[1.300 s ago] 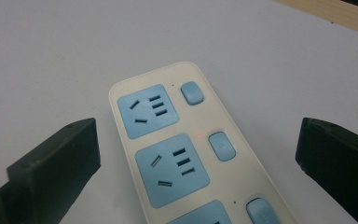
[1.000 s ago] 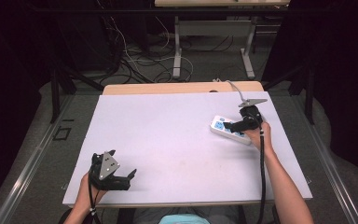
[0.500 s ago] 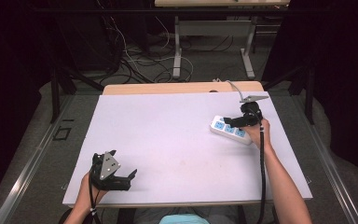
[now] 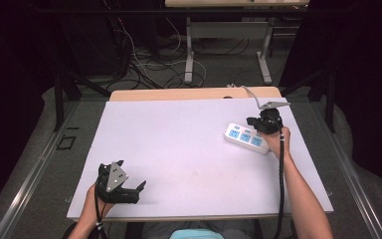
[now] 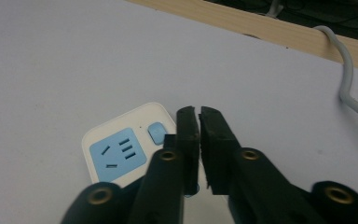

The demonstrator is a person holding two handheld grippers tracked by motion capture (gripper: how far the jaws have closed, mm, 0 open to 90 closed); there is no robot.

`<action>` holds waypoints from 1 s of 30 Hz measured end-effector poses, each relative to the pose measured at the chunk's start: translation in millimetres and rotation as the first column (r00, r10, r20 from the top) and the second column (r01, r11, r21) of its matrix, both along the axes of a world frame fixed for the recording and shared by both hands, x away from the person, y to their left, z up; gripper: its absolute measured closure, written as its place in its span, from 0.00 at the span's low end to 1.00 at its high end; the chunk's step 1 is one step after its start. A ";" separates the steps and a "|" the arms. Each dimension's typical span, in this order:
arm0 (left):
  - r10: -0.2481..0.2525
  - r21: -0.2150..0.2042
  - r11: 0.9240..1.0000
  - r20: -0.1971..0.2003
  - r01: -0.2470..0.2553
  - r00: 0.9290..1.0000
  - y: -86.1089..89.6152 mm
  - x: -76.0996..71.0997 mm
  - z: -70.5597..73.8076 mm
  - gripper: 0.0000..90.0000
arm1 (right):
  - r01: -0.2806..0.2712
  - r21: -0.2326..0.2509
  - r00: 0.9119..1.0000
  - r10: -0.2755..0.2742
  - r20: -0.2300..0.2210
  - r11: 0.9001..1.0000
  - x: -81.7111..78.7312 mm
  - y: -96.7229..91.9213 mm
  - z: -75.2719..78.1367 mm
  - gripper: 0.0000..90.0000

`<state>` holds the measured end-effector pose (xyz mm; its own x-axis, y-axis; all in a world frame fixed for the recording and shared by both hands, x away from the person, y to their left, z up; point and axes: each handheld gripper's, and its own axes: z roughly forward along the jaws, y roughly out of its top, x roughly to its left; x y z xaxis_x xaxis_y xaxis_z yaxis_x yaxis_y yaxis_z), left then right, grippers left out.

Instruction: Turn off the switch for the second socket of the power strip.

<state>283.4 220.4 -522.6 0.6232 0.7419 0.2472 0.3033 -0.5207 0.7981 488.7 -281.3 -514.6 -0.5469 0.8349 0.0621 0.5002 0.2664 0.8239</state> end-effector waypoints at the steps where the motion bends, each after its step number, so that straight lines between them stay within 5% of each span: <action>1: -0.002 0.001 1.000 -0.003 0.002 1.000 0.1 0.3 -0.1 0.02 | 0.004 -0.002 1.000 -0.004 -0.009 1.000 -0.2 0.6 -0.1 1.00; 9: 0.000 0.005 1.000 0.000 0.000 1.000 0.9 0.0 0.1 0.02 | -0.006 -0.047 1.000 0.006 0.001 0.999 0.6 2.3 -0.7 1.00; 30: -0.006 0.019 1.000 -0.011 0.006 1.000 0.6 -0.1 -0.3 0.02 | -0.055 -0.172 0.995 0.040 -0.087 0.984 2.9 8.9 -13.2 1.00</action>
